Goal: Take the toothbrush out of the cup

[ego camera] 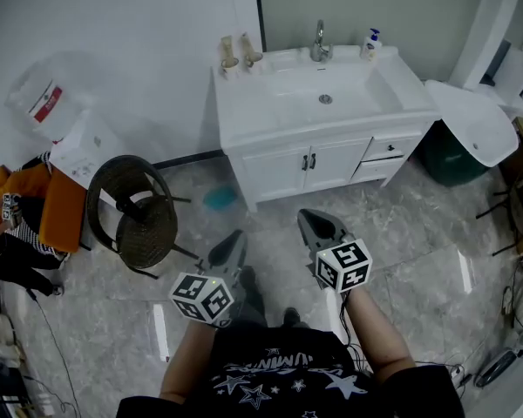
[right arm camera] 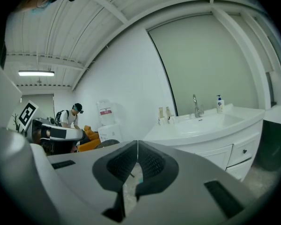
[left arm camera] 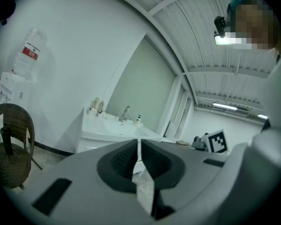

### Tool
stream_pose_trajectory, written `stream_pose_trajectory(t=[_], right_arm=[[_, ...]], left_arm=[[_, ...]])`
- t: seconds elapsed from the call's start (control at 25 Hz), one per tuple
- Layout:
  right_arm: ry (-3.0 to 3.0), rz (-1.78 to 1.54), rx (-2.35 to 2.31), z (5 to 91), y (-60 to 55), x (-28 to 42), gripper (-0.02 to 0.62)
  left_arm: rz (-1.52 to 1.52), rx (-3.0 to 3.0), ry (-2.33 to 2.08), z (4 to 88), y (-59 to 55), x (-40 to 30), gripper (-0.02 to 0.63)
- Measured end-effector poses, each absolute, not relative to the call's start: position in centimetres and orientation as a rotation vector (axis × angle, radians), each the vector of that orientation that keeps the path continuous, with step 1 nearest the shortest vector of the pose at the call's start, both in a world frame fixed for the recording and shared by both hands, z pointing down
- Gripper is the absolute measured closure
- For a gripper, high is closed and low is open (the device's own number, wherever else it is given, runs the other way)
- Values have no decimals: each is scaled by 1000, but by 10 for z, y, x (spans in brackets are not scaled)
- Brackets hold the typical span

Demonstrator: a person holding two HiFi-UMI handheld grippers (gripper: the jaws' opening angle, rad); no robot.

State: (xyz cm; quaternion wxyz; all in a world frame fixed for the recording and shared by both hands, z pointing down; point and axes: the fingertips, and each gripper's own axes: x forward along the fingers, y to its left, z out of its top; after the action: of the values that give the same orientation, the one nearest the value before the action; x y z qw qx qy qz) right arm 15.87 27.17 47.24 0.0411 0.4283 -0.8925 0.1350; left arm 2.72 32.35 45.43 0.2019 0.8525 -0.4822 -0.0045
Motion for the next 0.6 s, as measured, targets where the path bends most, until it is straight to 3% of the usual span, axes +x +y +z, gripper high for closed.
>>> stream_pose_trajectory(t=[0.6], right_arm=[[-2606,431,1438,482,154,103,580]], left_arm=[[-18,2397,-1240,464,196,-47,572]])
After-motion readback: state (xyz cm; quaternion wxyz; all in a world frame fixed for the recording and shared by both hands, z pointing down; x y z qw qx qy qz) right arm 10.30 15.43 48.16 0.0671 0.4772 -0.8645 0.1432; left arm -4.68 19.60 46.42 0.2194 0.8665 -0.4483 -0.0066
